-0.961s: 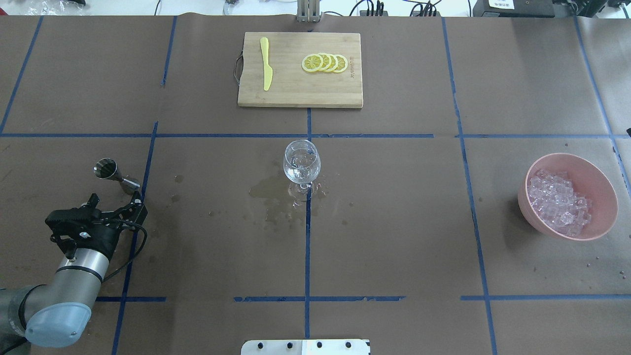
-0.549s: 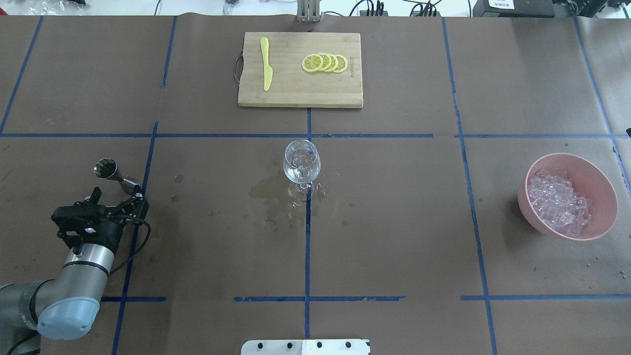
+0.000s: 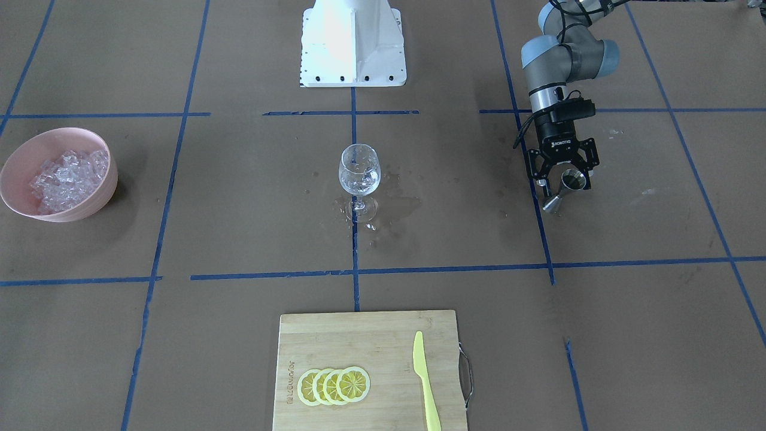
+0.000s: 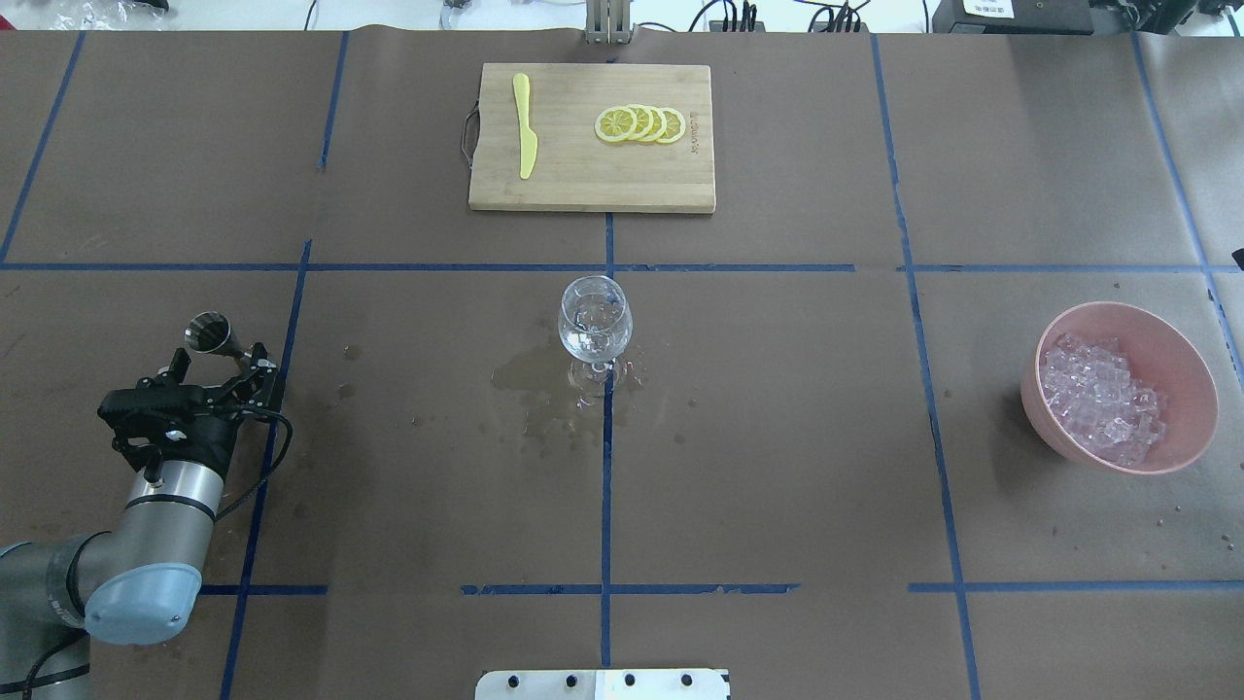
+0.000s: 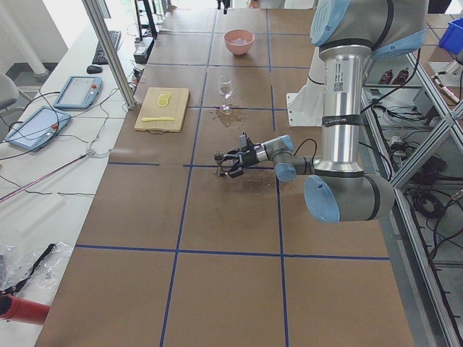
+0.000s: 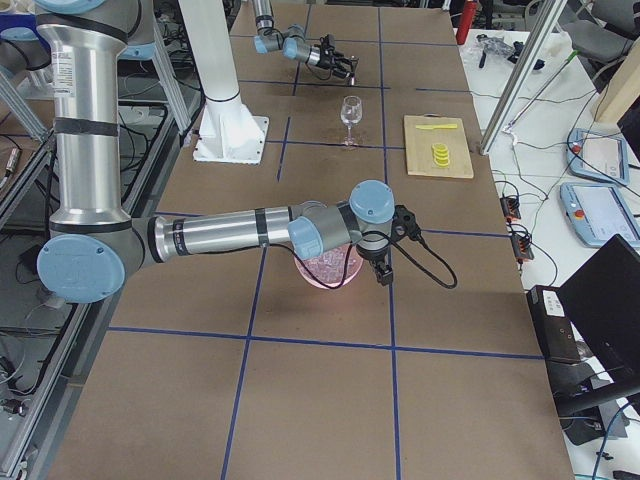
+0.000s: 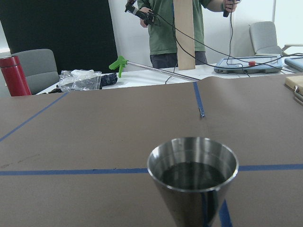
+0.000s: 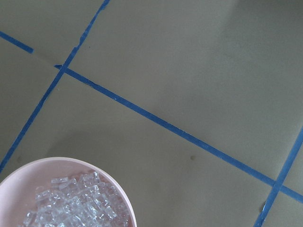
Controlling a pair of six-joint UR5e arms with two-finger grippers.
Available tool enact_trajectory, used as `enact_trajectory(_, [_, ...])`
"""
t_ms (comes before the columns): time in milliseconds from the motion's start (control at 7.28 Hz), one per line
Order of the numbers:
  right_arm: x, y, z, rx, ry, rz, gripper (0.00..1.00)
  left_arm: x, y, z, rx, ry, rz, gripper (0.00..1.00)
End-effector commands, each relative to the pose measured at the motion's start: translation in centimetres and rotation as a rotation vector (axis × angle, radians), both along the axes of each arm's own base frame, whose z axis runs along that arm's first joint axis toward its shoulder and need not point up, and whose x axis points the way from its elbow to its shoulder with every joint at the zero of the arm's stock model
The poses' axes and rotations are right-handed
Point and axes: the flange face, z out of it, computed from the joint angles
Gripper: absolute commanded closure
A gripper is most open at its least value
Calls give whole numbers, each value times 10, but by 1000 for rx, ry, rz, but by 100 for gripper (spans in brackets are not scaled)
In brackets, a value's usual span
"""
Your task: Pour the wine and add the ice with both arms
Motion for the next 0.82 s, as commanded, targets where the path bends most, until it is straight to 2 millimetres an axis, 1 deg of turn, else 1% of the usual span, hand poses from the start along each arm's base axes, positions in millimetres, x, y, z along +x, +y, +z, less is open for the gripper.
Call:
enact_trajectory(0, [1,0,-1,2,0,2,0,-1,-6,4,-2,-7,-14,15])
enact_trajectory(137, [1,0,-1,2,0,2,0,-1,-7,4,0,2,-14,19])
enact_trajectory(412, [0,0,0,0,0,0,0,4,-8,9,2,14,-14,21])
enact_trajectory(549, [0,-1,0,0,0,0,0,7,-10,6,4,20,-16,21])
enact_trajectory(687, [0,-1,-1,2,0,0,0,9,-10,7,3,22,-15,25])
